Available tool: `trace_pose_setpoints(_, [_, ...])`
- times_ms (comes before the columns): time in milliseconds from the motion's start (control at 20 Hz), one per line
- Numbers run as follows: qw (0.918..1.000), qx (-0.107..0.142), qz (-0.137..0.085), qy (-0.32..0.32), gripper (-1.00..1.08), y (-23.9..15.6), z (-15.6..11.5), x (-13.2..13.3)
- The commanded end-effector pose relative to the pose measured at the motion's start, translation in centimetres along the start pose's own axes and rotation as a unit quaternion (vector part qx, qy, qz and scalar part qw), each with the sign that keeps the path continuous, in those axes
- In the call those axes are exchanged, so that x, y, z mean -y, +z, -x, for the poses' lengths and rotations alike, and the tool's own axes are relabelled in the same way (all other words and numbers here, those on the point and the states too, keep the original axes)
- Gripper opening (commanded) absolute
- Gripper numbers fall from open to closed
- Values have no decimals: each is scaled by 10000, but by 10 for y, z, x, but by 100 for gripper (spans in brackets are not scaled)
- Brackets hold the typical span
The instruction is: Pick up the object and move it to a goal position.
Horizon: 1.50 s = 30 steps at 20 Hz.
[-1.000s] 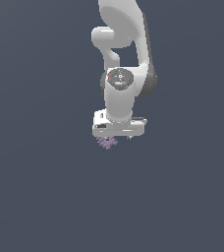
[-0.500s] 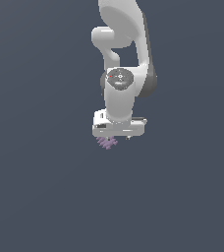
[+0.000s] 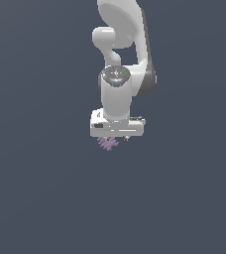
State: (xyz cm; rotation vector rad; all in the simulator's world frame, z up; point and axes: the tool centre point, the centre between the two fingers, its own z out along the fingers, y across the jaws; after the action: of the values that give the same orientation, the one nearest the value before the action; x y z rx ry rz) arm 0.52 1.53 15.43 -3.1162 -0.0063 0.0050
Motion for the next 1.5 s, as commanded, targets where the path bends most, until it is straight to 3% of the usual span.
trace_pose_setpoints(0, [10000,-1,-26,11,68,1,0,0])
trace_pose_setpoints(350, [9996,-23,-272,118,68,7,4,-2])
trace_pose_setpoints(750, [9958,-116,-808,405,68,20,11,-9])
trace_pose_setpoints(1450, [9736,-508,-1815,1289,68,46,29,-36])
